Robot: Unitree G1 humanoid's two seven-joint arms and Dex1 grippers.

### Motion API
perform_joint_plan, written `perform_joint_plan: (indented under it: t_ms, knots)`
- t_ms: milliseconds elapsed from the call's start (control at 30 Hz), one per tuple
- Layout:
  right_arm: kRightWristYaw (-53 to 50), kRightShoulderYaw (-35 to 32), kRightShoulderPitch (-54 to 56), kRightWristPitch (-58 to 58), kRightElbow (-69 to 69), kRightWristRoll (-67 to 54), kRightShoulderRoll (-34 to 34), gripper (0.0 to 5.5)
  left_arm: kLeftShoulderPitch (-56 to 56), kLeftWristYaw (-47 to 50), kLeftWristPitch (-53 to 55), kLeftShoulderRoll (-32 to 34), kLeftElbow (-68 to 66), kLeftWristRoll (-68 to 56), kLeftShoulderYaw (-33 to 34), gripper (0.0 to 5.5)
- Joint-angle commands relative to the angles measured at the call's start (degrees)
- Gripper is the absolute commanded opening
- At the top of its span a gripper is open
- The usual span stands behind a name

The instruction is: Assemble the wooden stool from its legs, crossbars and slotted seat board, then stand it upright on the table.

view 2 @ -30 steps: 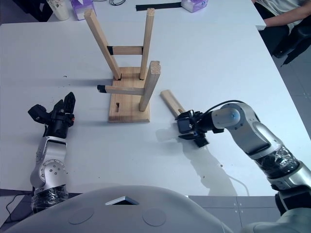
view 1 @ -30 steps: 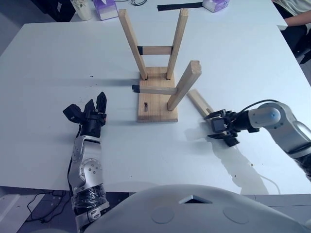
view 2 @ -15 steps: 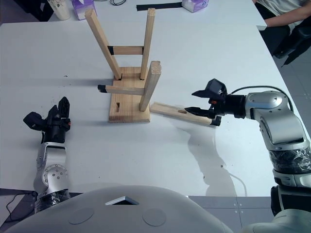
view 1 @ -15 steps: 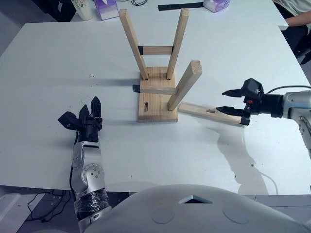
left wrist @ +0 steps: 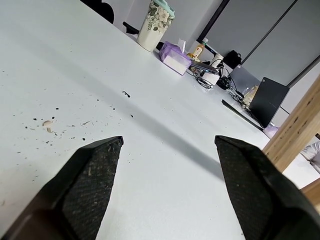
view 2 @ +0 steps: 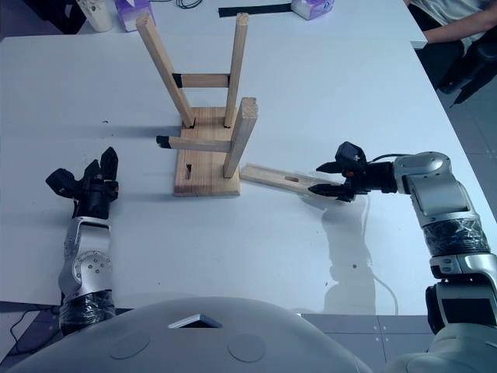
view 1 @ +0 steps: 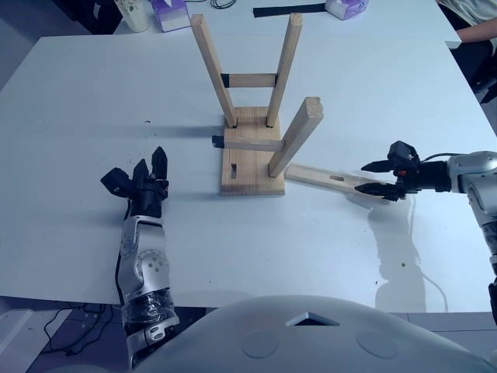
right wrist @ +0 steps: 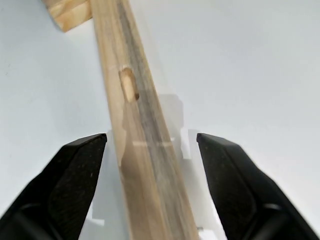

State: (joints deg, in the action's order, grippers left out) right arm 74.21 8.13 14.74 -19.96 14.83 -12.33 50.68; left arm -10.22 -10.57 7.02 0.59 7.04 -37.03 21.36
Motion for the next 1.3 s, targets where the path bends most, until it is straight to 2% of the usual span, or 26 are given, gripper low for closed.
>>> perform_joint_plan:
  t_ms: [33,233,500,633,700,800,900,1000,1067,1133,1233,1300]
  knots:
    - [0.23,1.48,-0.95,5.73,3.29,3.78,1.07,3.33,0.40,-0.25,-0.67,-0.23,-1.05,1.68,-0.99,3.42]
    - [-3.32,1.96,-4.26,16.12,6.49,8.37,-0.16,3.33,2.15,-0.69,-0.73,0.81,-2.58,1.89,-0.49,3.42]
    - [-1.54,-0.49,-4.78,16.44,6.27,3.06,-2.35,2.12,4.90,-0.85,-0.76,2.29,-4.70,2.10,0.03,3.42]
    - [-0.03,-1.46,-5.10,14.10,4.93,0.98,-2.27,2.07,5.16,-0.45,-0.62,2.30,-4.13,1.73,0.45,3.42]
    - [-2.48,-5.01,-1.53,8.89,5.80,-2.94,-4.47,2.07,5.53,0.48,-0.33,2.80,-2.25,0.88,1.58,3.42]
    - [-13.77,-15.59,9.34,1.04,11.93,-11.30,-10.66,2.07,8.22,3.08,0.91,4.91,-0.45,-1.02,4.92,3.42]
    - [-26.63,-27.02,22.32,-3.11,19.39,-20.09,-14.75,2.07,16.69,5.50,2.64,9.03,-0.69,-5.24,8.47,3.42]
    - [-31.14,-32.52,33.80,-8.34,19.77,-29.67,-20.21,2.07,27.81,9.83,6.16,13.46,-0.39,-11.48,11.26,3.42]
    - [-31.46,-31.73,40.24,-13.72,16.53,-34.97,-25.56,2.07,36.52,9.32,9.53,16.22,1.59,-16.87,10.11,3.42]
    - [-28.59,-27.13,43.15,-19.83,10.29,-37.99,-28.84,2.07,44.80,7.93,14.10,17.66,3.69,-21.69,6.55,3.42]
    - [-22.78,-22.80,44.23,-28.98,-0.58,-43.51,-27.77,2.07,53.75,7.00,19.63,15.85,8.41,-29.66,0.59,3.42]
    - [-18.65,-22.27,44.91,-34.94,-4.94,-46.72,-23.66,2.07,55.71,6.09,23.36,15.66,11.56,-34.53,-2.67,3.42]
